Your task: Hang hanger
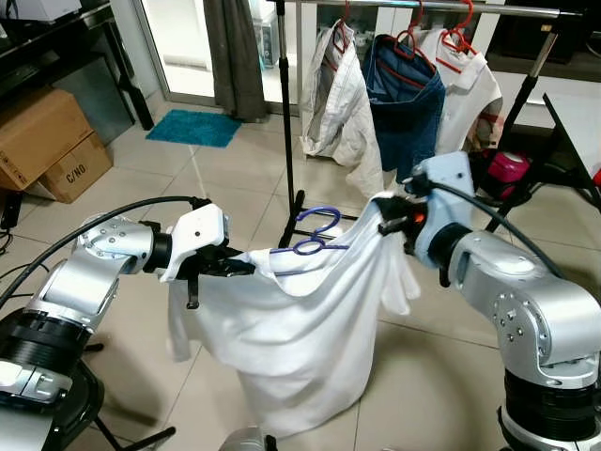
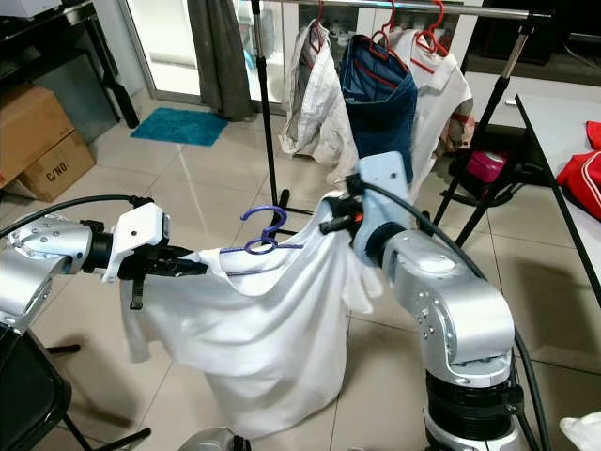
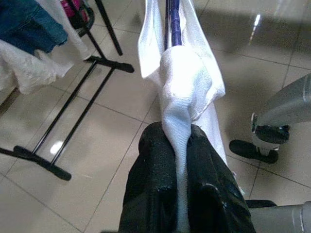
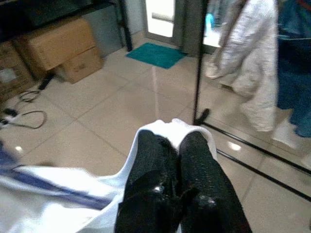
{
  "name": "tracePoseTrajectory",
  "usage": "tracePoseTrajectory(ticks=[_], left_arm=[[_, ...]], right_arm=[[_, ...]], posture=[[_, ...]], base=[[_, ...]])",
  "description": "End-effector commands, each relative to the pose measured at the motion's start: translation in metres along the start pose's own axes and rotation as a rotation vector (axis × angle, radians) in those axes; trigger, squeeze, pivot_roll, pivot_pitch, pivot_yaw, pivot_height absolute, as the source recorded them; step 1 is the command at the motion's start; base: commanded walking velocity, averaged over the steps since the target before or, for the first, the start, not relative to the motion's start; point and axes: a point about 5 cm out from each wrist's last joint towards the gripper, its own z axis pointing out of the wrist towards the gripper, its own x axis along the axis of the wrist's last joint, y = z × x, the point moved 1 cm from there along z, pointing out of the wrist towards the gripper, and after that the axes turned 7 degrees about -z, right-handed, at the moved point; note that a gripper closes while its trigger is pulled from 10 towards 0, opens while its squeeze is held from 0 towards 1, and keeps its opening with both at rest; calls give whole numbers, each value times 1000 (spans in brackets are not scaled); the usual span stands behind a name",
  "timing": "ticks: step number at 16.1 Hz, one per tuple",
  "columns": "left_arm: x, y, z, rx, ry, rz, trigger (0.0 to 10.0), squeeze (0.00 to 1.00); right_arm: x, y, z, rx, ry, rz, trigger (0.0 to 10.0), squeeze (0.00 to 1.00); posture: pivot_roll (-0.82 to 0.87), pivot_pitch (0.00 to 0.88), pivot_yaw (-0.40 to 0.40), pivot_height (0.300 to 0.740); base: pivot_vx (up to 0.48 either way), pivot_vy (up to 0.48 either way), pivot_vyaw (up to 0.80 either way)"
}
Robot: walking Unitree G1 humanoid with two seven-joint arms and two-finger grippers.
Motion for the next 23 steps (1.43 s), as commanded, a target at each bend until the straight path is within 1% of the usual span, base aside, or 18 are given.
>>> tracePoseTrajectory(ticks=[1, 3, 4, 6, 7, 8, 9, 10, 11, 12, 13, 14, 16, 17, 18, 20, 22, 23], left_arm=[[6, -8, -3, 42, -9, 37, 0, 0], [8, -10, -3, 47, 2, 40, 0, 0], [11, -7, -1, 24, 27, 38, 0, 0], [12, -5, 1, 8, 40, 37, 0, 0], [13, -5, 1, 9, 45, 37, 0, 0], [14, -5, 2, 13, 59, 36, 0, 0], [16, -6, 2, 29, 97, 27, 0, 0], [18, -7, 2, 35, 112, 22, 0, 0], [18, -8, 1, 41, 134, 24, 0, 0], [18, -8, -1, 41, 149, 22, 0, 0], [18, -8, -1, 39, 158, 22, 0, 0], [20, -6, -3, 28, 185, 18, 0, 0], [21, -4, -4, 9, 211, 15, 0, 0], [23, -1, -4, -17, 236, 12, 0, 0], [26, 2, -5, -45, 251, 14, 0, 0], [28, 6, -4, -76, 254, 25, 0, 0], [29, 9, -4, -100, 256, 37, 0, 0], [31, 9, -5, -103, 262, 39, 0, 0]], right_arm=[[6, -5, -3, 35, 21, -14, 10000, 1000], [8, -7, -4, 60, 29, -21, 10000, 1000], [10, -8, -4, 80, 45, -9, 10000, 1000], [14, -11, -5, 138, 77, 17, 10000, 1000], [14, -9, -6, 135, 71, 14, 10000, 1000], [15, -10, -6, 148, 78, 10, 10000, 1000], [17, -9, -8, 153, 96, 0, 10000, 1000], [20, -4, -8, 118, 131, -29, 10000, 1000], [28, 4, -13, 111, 214, -68, 10000, 1000], [29, 8, -18, 132, 232, -134, 10000, 1000], [29, 7, -21, 166, 242, -166, 10000, 1000], [26, 4, -28, 270, 229, -227, 10000, 0], [22, 4, -31, 313, 203, -304, 10000, 0], [17, 2, -31, 382, 193, -397, 10000, 0], [14, 0, -29, 419, 179, -436, 10000, 0], [13, -1, -25, 433, 168, -462, 10000, 0], [11, -3, -19, 463, 145, -509, 10000, 0], [7, -5, -16, 507, 128, -544, 10000, 0]], posture=[[46, 0, 74, 740], [46, 0, 74, 740], [46, 0, 74, 740], [45, 0, 73, 740], [44, 0, 72, 740], [44, 0, 71, 740], [42, 0, 71, 740], [42, 0, 71, 740], [40, 0, 70, 740], [39, 0, 70, 740], [38, 0, 70, 740], [36, 0, 70, 740], [34, 0, 69, 740], [34, 0, 67, 740], [35, 0, 65, 740], [37, 0, 65, 740], [39, 0, 64, 740], [44, 0, 62, 740]], base=[[0, 0, 0], [0, 0, 0], [0, 0, 0], [0, 0, 0], [0, 0, 0], [0, 0, 0], [0, 0, 0], [0, 0, 0], [0, 0, 0], [0, 0, 0], [0, 0, 0], [0, 0, 0], [0, 0, 0], [0, 0, 0], [0, 0, 0], [0, 0, 0], [0, 0, 0], [0, 0, 0]])
